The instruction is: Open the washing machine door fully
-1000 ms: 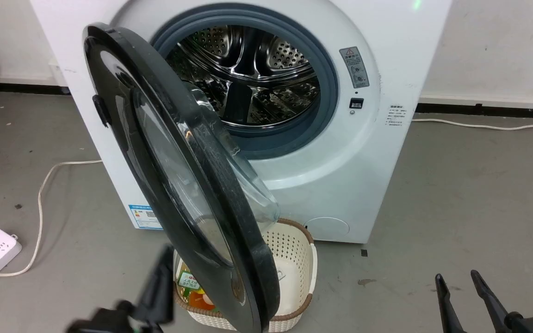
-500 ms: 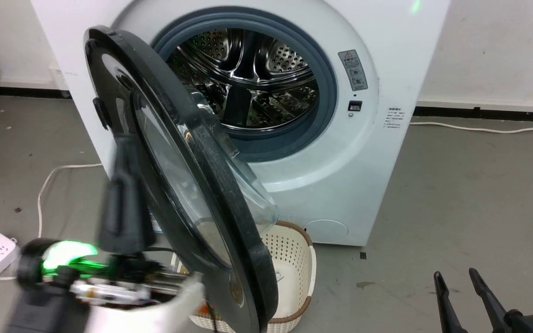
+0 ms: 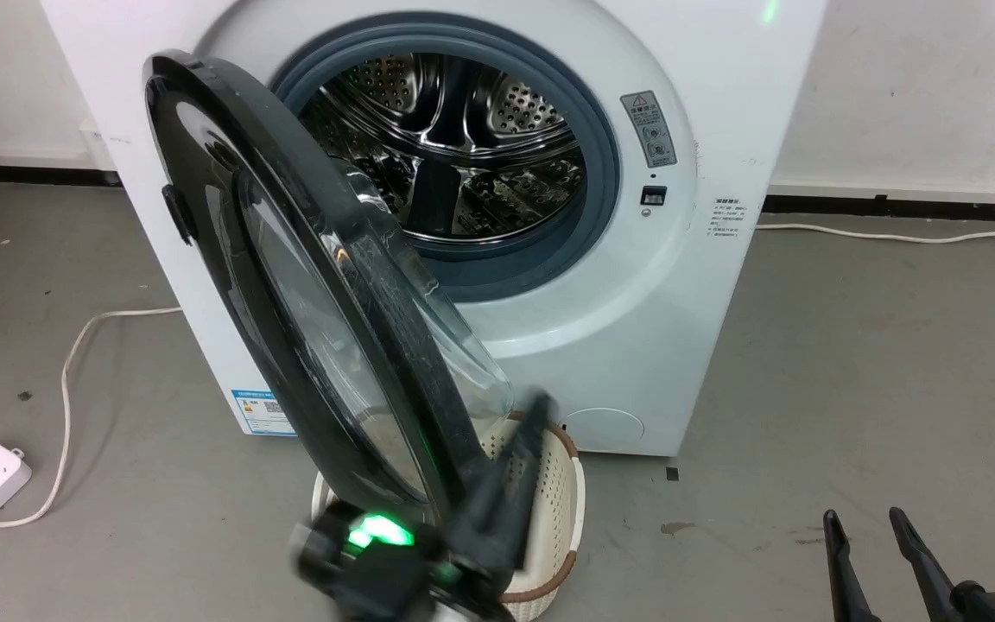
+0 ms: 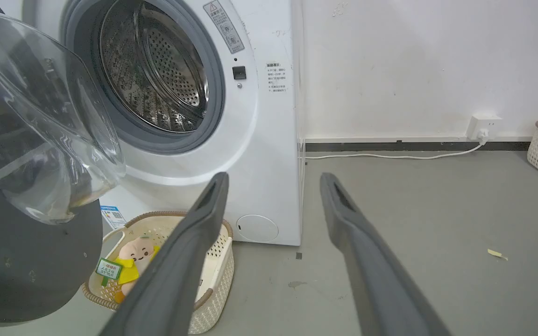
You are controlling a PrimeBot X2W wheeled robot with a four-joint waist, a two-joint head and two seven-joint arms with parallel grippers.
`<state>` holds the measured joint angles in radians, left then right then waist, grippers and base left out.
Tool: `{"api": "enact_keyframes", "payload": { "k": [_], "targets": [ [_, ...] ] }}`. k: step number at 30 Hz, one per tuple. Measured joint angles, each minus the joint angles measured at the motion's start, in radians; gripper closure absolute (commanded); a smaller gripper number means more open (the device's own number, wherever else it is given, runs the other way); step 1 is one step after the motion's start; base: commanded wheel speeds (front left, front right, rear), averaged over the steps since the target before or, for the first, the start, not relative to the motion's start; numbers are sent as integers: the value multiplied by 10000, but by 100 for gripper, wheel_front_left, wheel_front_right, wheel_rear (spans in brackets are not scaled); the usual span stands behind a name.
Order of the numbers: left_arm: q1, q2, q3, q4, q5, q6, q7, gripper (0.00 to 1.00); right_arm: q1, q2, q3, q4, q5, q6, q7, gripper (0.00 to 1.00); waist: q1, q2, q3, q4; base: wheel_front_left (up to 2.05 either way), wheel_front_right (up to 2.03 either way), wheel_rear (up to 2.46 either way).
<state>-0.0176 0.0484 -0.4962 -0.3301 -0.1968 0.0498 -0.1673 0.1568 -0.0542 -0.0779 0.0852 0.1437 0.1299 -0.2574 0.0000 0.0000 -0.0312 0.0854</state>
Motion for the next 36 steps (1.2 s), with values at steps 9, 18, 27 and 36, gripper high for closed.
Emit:
{"api": "enact_keyframes", "payload": {
  "k": [9, 18, 27, 36],
  "targets": [
    [244, -6, -1028, 1952, -663, -52, 583, 100, -14, 0, 61, 56, 61, 0, 0, 0, 0, 0, 100, 95, 0, 0, 0],
    [230, 6, -562, 3358, -855, 305, 293, 100, -16, 2, 188, 98, 109, 0, 0, 0, 0, 0, 110, 199, 0, 0, 0],
    [225, 12, -579, 3662, -951, 305, 121, 100, -15, 2, 234, 102, 161, 0, 0, 0, 0, 0, 44, 726, 0, 0, 0],
    [404, 257, -729, 3714, -972, 339, 180, 100, 12, 6, 284, 121, 395, 0, 0, 0, 0, 0, -146, 1845, 0, 0, 0]
  ]
}}
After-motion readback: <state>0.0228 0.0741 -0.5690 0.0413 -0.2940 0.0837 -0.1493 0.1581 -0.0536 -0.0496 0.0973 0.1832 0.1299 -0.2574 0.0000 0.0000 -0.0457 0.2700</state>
